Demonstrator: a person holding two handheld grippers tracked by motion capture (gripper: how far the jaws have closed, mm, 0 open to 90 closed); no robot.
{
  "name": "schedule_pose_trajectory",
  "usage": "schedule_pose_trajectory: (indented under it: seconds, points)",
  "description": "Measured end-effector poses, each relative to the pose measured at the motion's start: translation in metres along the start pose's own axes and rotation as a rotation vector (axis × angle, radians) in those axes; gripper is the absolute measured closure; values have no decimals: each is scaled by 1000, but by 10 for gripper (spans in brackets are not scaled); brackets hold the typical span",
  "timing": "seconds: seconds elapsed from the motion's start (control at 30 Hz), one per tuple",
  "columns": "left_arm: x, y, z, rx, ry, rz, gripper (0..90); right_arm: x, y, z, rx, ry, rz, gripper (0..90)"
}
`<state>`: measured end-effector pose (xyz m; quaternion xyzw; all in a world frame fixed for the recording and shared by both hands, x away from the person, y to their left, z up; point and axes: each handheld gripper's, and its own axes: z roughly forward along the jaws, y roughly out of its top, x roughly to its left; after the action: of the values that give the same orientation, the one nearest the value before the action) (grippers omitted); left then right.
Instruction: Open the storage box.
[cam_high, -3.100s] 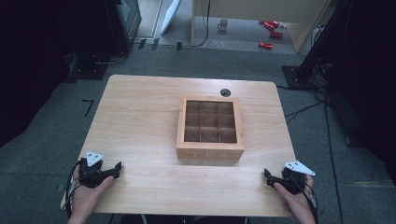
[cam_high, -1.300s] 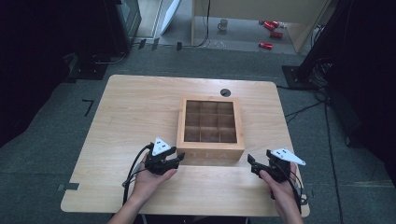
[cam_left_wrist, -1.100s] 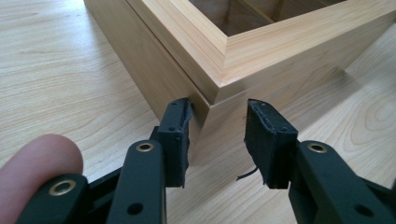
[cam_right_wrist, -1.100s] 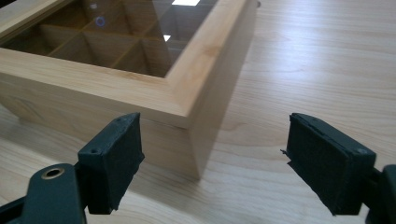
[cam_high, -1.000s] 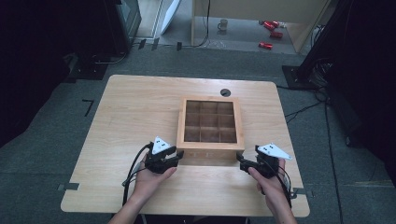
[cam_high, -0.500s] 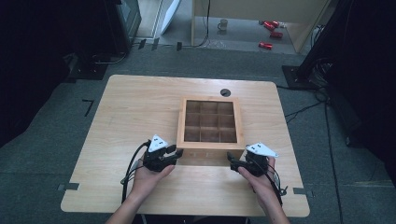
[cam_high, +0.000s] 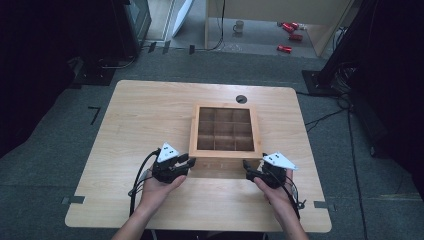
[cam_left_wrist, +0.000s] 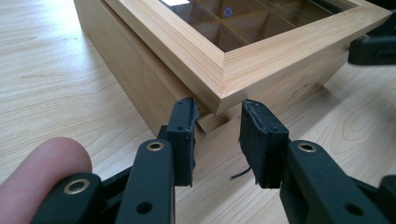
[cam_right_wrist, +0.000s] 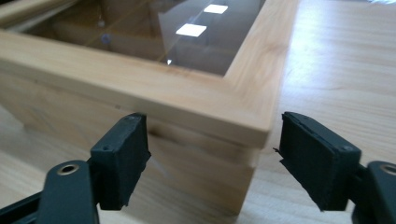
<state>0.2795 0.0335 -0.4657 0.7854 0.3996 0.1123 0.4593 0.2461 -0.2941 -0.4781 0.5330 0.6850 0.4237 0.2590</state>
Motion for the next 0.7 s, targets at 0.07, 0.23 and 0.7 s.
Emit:
schedule_pose_trajectory:
  seconds: [0.07,0.23,0.7]
  points:
    - [0,1,-1,-7,0,3,665,-1,2,0,-4,-2,-6,248]
    - [0,-1,-1,-10,11,11,583,5,3,1,-9,-16,-52,258]
    - [34,-50,-25,147,132,-15,206,2,23,-8,-52,-17,-84,179]
